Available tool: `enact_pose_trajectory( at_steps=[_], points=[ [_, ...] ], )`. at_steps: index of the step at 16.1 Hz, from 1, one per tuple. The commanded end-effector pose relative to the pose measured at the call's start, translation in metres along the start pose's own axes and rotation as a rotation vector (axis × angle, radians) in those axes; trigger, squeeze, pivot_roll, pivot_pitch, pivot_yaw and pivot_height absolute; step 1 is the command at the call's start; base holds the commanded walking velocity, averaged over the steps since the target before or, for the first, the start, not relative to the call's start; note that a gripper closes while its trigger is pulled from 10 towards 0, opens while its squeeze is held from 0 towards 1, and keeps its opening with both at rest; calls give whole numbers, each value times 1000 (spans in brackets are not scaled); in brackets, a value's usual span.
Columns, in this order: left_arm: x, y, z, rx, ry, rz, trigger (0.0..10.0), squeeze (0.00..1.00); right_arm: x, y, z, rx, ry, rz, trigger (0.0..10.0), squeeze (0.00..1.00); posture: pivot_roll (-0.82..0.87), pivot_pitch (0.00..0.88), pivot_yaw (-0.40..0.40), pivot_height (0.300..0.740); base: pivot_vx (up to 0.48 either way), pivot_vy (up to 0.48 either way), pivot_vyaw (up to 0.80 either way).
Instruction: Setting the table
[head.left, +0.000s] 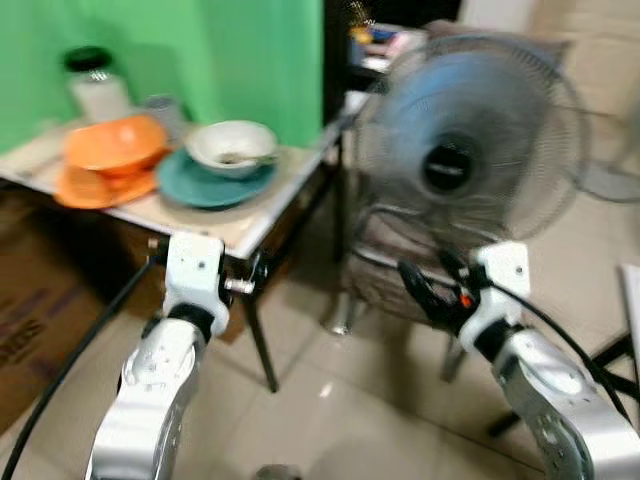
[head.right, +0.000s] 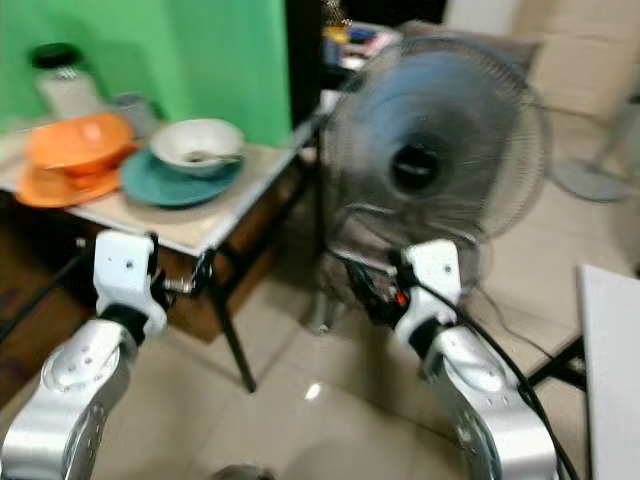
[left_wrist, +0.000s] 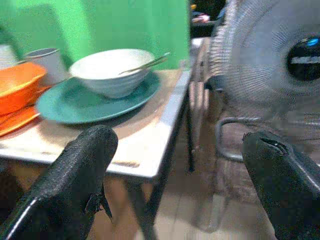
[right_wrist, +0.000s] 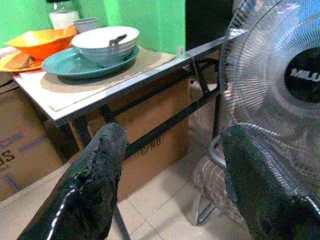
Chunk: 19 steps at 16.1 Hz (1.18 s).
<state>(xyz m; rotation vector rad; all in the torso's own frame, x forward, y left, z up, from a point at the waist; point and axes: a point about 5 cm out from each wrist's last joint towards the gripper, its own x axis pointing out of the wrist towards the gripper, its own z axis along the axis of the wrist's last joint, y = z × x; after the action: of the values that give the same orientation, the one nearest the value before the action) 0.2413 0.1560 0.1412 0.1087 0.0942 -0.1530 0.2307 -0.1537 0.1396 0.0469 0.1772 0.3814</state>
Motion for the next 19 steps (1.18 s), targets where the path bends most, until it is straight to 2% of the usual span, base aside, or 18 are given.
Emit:
enact_pose_trajectory(
  at_steps=[1,3,6,8,9,11,13,15,18,19],
  points=[
    [0,1,5,8,-20,3,10000,0,1,3,5,-4,-20,22,10000,0,42,0,-11,740,247,0,800],
    [1,1,10,8,-34,-14,10000,0,5,4,9,-2,-28,25,10000,0,48,0,-18,740,251,0,800],
    [-2,4,7,29,-24,-8,10000,0,8,9,2,-5,-10,56,10000,0,73,0,-13,740,279,0,800],
    [-4,6,10,39,-27,-35,10000,0,7,15,4,4,-32,64,10000,0,70,0,13,740,283,0,0],
    [-1,4,6,38,-20,-40,10000,0,9,9,-3,4,-17,30,10000,0,85,0,15,740,289,0,0],
    [-1,6,8,68,-10,-39,10000,0,8,5,-7,-56,11,-24,10000,0,86,0,1,740,300,0,0],
    [-4,8,9,48,-18,-26,10000,0,11,8,-1,-51,-34,14,10000,0,99,0,8,740,334,0,0],
    [-2,8,10,61,-23,-45,10000,0,16,8,4,-14,-64,13,10000,0,95,0,9,740,317,0,666],
    [0,5,8,61,-21,-64,10000,0,18,12,14,-48,-97,27,10000,0,86,0,11,740,309,0,681],
    [0,5,8,65,-22,-68,10000,0,18,12,15,-22,-103,26,10000,0,86,0,10,740,304,0,0]
  ],
)
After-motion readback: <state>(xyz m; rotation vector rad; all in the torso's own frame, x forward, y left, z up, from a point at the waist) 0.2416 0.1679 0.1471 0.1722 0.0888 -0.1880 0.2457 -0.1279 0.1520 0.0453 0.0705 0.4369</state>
